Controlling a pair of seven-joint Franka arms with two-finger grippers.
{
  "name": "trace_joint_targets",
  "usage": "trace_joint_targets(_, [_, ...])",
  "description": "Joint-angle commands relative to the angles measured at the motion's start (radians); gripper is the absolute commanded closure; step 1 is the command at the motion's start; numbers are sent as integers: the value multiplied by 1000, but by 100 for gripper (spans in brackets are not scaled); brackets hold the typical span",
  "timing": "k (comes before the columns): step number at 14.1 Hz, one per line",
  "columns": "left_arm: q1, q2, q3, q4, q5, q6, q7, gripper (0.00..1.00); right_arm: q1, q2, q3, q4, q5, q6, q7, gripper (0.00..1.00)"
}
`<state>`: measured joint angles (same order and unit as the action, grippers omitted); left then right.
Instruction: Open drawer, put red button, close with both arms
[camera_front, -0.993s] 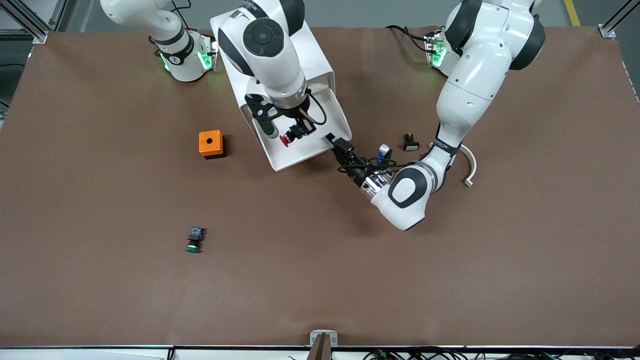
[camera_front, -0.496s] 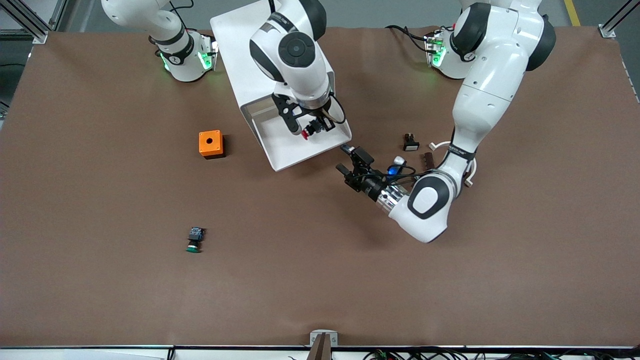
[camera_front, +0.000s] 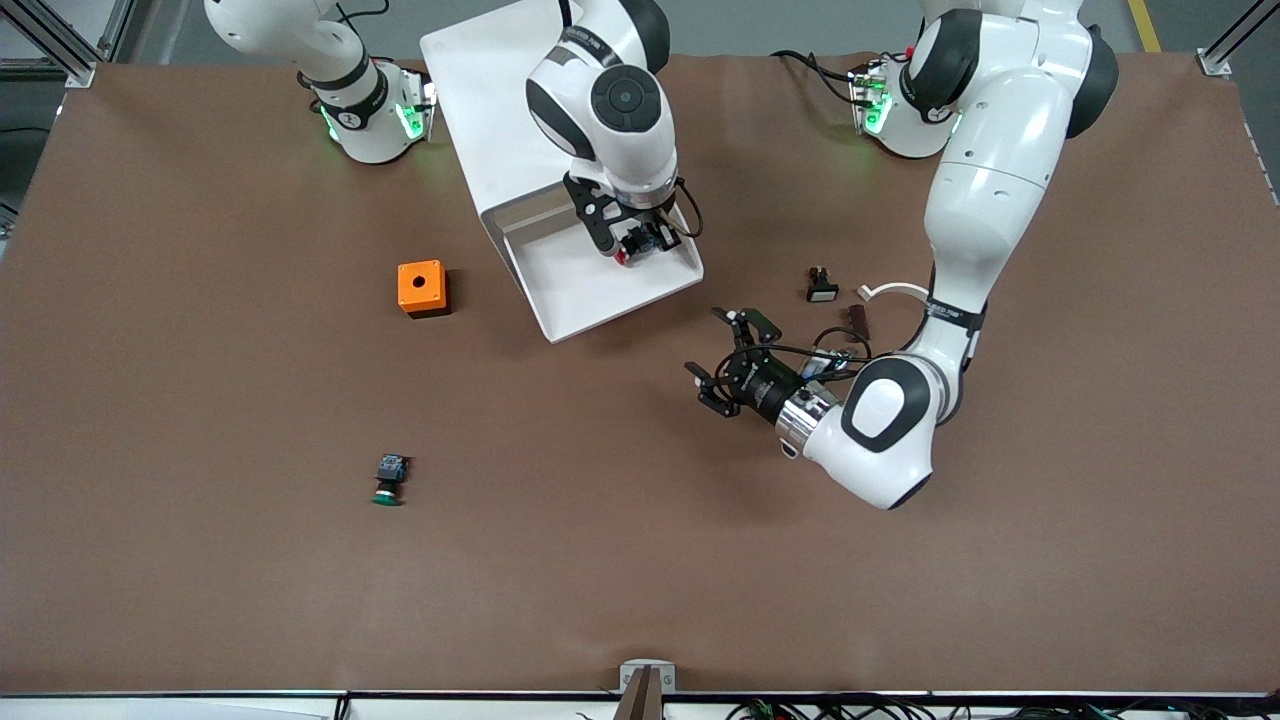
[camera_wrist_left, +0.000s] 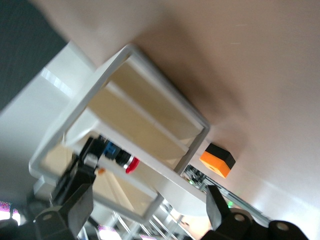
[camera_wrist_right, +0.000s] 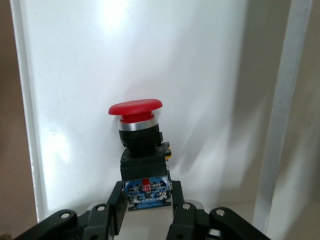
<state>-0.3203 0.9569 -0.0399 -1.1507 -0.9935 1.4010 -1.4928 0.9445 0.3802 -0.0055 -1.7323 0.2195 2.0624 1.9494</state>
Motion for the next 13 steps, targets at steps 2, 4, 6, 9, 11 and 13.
trace_joint_targets(2, [-63, -104, 40, -1, 154, 99, 248, 1, 19, -10, -10, -23, -25, 18, -48, 99])
trace_joint_targets(4, [-86, -144, 40, -3, 250, 180, 324, 1, 23, -11, -11, -23, -26, 18, -113, 95])
trace_joint_targets(6, [-123, -168, 40, -6, 393, 222, 396, 1, 20, -12, -13, -18, -29, 12, -126, 1])
trace_joint_targets(9, [-151, -202, 34, -18, 551, 305, 440, 1, -1, -18, -19, 26, -29, -5, -141, 0])
trace_joint_targets(11, [-160, -231, 28, -24, 611, 389, 440, 1, -50, -21, -21, 110, -29, -126, -216, 0])
trace_joint_targets(13, [-201, -253, 28, -41, 674, 449, 434, 1, -110, -33, -22, 193, -35, -256, -332, 0])
